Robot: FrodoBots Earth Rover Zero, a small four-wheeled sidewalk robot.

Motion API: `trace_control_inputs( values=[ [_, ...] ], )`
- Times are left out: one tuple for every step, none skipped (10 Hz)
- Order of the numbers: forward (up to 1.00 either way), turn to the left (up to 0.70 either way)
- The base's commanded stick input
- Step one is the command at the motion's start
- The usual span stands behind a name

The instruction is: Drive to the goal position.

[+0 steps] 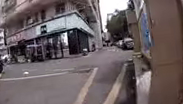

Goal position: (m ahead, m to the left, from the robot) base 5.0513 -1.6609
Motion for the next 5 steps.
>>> trace_control_inputs(
  values=[
    [0.7,0.0],
    [0.7,0.0],
    [0.7,0.0],
    [0.7,0.0],
    [0.7,0.0]
  ],
)
